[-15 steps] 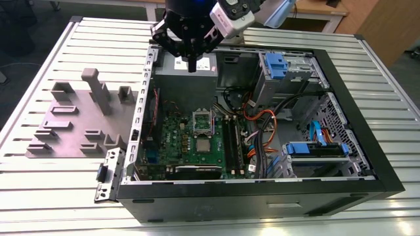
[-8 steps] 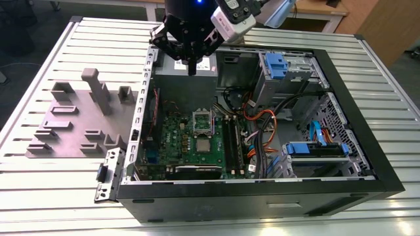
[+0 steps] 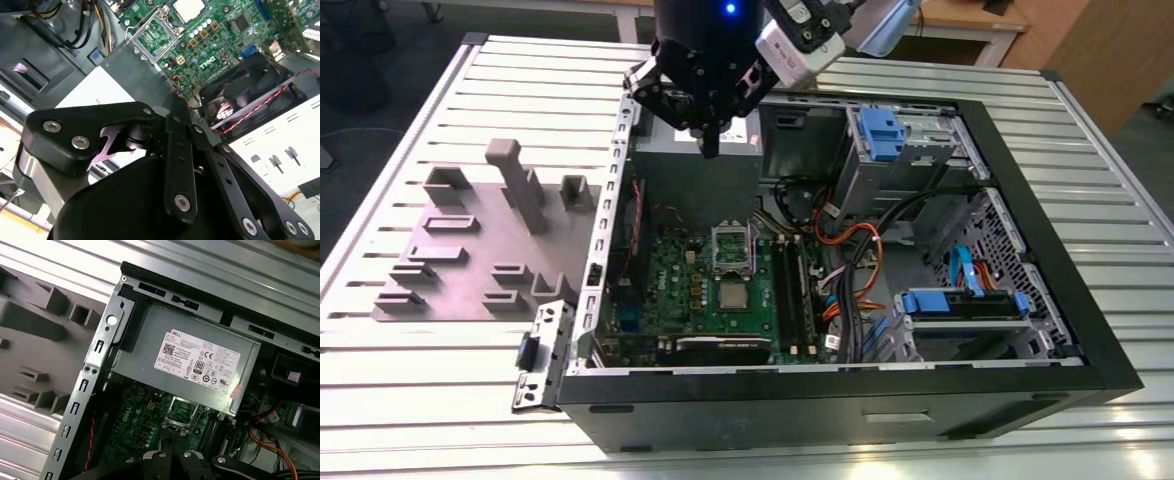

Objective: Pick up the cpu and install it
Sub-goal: 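Close the cpu cover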

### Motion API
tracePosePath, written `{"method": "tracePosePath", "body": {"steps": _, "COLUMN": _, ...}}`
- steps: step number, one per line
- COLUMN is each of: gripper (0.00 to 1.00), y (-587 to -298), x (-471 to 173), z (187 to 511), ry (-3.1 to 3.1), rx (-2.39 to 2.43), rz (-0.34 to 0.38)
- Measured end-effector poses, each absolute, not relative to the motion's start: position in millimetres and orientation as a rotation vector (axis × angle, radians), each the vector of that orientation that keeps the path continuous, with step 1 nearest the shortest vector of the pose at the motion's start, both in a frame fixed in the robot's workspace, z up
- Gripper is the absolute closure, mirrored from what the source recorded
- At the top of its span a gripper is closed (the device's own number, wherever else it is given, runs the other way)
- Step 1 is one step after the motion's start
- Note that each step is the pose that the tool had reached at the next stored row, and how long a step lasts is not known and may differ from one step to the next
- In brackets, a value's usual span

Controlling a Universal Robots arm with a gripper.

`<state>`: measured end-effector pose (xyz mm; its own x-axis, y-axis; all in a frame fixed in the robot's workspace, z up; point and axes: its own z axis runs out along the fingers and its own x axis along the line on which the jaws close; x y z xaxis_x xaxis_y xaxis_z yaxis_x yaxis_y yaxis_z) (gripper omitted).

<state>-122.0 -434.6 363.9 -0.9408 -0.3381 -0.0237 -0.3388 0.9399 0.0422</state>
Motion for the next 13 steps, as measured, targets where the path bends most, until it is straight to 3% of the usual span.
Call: {"method": "tracePosePath", "body": {"steps": 13, "gripper": 0.89, "y": -438.3, "x": -122.0, "z": 359.6, "ry": 3.02, "rx": -0.814, "rz": 0.073}}
